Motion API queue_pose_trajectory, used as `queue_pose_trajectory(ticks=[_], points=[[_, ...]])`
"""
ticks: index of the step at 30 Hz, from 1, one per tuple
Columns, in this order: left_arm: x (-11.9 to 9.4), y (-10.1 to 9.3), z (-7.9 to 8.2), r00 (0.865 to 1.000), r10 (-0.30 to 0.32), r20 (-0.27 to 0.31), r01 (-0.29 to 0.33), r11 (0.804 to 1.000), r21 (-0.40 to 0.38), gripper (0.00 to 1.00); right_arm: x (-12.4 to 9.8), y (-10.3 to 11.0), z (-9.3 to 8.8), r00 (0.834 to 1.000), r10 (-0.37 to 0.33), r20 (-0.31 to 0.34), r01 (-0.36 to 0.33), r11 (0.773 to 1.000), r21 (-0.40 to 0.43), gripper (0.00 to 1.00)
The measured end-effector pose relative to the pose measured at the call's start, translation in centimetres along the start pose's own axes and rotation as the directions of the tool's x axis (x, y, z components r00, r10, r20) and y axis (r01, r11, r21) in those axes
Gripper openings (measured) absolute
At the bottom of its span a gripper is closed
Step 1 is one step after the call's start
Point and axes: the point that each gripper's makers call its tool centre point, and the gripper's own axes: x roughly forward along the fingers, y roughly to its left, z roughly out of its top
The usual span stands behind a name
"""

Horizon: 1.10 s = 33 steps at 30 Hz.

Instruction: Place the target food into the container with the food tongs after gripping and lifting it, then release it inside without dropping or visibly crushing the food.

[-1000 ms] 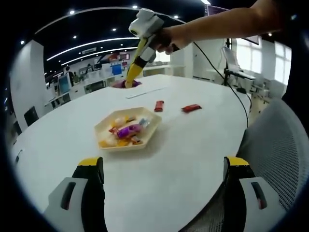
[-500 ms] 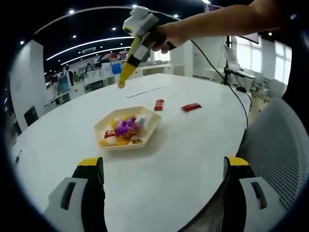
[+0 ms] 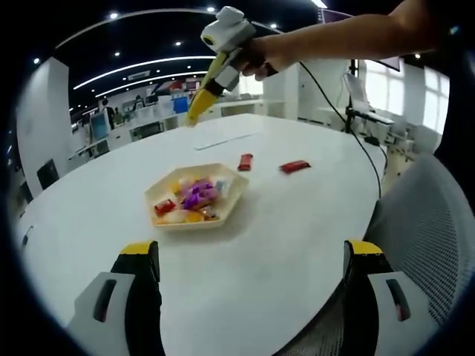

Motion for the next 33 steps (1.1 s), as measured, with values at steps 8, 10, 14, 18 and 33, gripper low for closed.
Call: queue_pose_trajectory(ticks=[8,10,14,18,33], points=[[0.0,-0.1,-0.1,1.0,-0.003,-0.005,0.003,1.0,0.004,0.99,-2.2,-0.9,-1.7,0.999,-0.03,0.016,0.03,1.0,0.004,0.29],[0.0,-0.1,-0.1,1.0,-0.004,-0.003,0.004,1.0,0.005,0.99,-2.8,-1.0,-2.2,0.999,-0.041,0.018,0.041,0.999,-0.019,0.29],[0.0,-0.2,-0.1,1.0,-0.009,-0.002,0.009,1.0,0.004,0.99,-4.5,-1.2,-3.6,0.998,-0.056,0.027,0.056,0.998,0.0,0.29],[0.0,-0.2,0.0,1.0,-0.008,0.003,0.008,1.0,0.002,0.99,-6.6,-1.4,-6.5,0.996,-0.08,0.028,0.08,0.996,0.028,0.29],[-0.1,0.1,0.2,1.0,0.002,0.006,-0.002,1.0,-0.011,0.99,-12.3,-1.0,-16.8,0.985,-0.169,0.024,0.162,0.968,0.191,0.29]])
